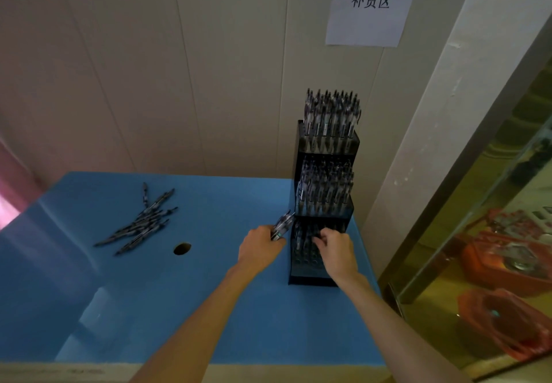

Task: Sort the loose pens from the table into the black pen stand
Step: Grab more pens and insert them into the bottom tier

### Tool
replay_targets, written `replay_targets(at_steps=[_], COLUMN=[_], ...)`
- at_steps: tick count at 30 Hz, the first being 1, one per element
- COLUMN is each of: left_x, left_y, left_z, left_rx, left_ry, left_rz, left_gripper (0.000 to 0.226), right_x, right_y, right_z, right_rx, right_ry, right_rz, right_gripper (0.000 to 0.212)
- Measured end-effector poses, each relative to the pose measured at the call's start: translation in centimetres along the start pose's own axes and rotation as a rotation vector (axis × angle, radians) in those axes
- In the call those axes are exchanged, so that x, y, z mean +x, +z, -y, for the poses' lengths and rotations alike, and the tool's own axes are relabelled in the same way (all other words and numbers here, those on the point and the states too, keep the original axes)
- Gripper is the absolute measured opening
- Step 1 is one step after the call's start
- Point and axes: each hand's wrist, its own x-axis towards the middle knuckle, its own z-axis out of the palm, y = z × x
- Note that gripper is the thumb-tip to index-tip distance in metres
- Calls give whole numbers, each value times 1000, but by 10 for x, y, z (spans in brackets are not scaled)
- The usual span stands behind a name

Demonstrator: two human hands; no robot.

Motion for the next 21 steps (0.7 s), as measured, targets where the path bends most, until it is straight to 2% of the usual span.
replay_targets(at_steps=[5,8,10,12,15,21], left_x=[-2,-3,-3,-4,-7,-13], left_y=[6,8,9,10,12,16], left_z=[-2,-3,-5,-7,-12,-24], left_rx=[-9,2,12,34,78,218], left_ry=[3,-1,-1,0,4,42], left_rz=[15,19,15,8,-13,-42], left_gripper=[25,24,25,25,21,19], right_x=[2,2,-2,-7,-11,-17], right_y=[-5,-14,-22,-30,-41,-45], right_z=[1,5,16,33,53,57], right_rx=[-51,-68,84,367,676,810], right_ry=[45,144,173,238,292,227], right_rz=[37,80,109,142,181,248], right_gripper=[46,38,26,15,9,10])
